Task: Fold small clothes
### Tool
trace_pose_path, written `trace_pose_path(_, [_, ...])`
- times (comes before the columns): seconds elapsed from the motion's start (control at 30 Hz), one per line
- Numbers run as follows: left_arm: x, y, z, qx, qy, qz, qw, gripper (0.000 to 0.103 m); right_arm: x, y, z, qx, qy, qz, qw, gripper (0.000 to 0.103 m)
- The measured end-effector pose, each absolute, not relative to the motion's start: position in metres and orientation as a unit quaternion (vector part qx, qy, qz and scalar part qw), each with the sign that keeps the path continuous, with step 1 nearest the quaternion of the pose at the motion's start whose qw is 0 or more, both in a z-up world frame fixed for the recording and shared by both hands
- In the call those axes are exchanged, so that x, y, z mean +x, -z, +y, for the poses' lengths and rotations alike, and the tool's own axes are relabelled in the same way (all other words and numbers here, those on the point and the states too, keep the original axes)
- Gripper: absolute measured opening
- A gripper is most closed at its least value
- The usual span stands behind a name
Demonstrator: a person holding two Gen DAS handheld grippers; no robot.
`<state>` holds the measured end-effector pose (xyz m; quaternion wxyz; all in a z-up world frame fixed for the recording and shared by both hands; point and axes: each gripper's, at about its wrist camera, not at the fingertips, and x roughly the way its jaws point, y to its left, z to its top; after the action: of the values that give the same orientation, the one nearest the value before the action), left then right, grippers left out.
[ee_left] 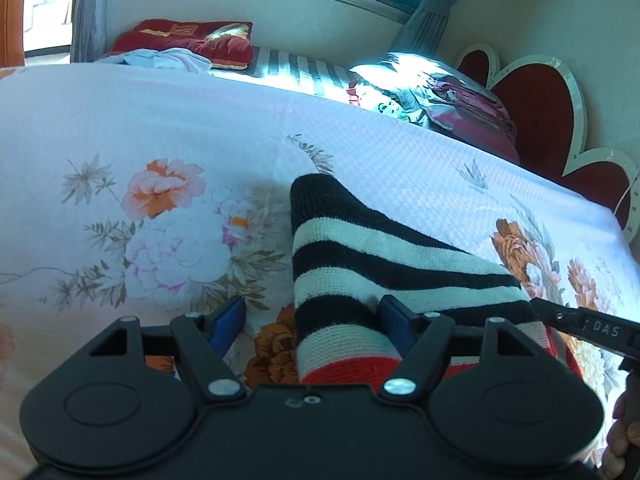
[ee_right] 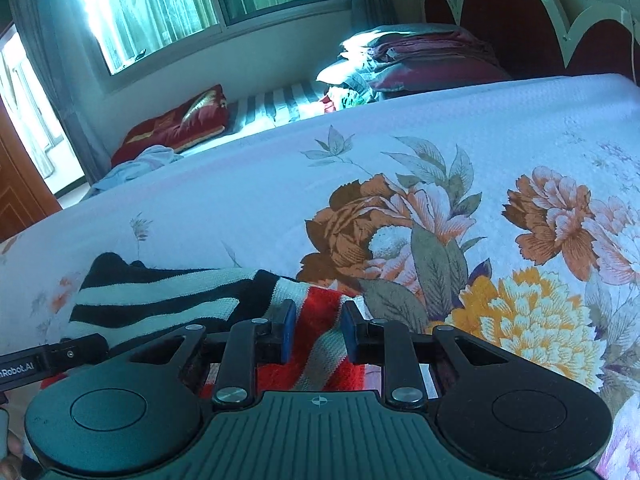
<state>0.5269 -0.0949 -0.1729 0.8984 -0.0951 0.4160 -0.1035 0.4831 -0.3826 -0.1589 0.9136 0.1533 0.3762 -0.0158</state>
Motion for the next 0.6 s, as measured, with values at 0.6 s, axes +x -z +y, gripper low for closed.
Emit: trace_pose_path(0.6, [0.463,0.146,-0.101,-0.052,0.113,0.394,0.911,0.071,0.417,0.129,-0.368,0.154,-0.041,0.361,0.919,0.024])
